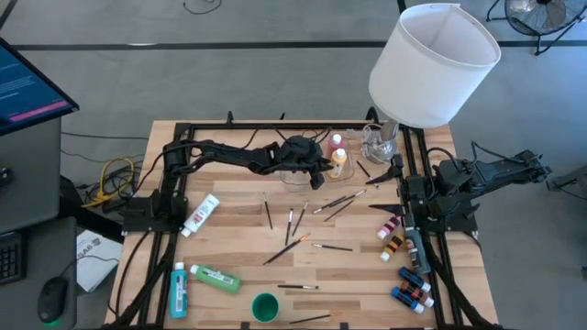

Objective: Pick & Place Paint Supplies
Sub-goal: Put the small yellow paint bottle into the transparent bin

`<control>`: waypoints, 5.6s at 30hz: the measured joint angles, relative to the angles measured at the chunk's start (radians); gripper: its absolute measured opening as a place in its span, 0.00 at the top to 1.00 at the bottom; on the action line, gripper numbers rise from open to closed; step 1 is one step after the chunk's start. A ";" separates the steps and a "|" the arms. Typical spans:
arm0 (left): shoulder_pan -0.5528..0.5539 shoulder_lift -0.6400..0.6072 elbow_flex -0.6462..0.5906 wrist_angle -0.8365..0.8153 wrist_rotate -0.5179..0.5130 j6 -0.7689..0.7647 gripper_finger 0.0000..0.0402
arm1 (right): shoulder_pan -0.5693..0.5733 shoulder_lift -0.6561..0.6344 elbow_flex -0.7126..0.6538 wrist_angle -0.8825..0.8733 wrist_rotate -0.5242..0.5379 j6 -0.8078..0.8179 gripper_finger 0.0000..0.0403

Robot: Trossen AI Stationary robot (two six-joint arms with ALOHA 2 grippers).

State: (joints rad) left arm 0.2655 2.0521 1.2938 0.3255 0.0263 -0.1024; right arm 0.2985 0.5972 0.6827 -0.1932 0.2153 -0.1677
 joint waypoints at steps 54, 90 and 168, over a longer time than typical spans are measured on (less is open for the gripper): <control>-0.031 0.041 0.003 -0.033 -0.107 0.069 1.00 | 0.000 0.000 0.000 -0.010 0.000 0.001 0.33; -0.191 -0.612 -0.575 0.319 -0.078 0.008 1.00 | -0.051 0.104 0.000 0.062 0.000 0.000 0.33; -0.167 -0.863 -0.756 0.413 0.071 -0.037 0.99 | -0.271 0.675 0.219 -0.152 -0.005 0.281 0.33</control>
State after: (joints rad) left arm 0.0986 1.1889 0.5377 0.7385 0.0971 -0.1394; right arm 0.0277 1.2717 0.9020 -0.3456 0.2108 0.1136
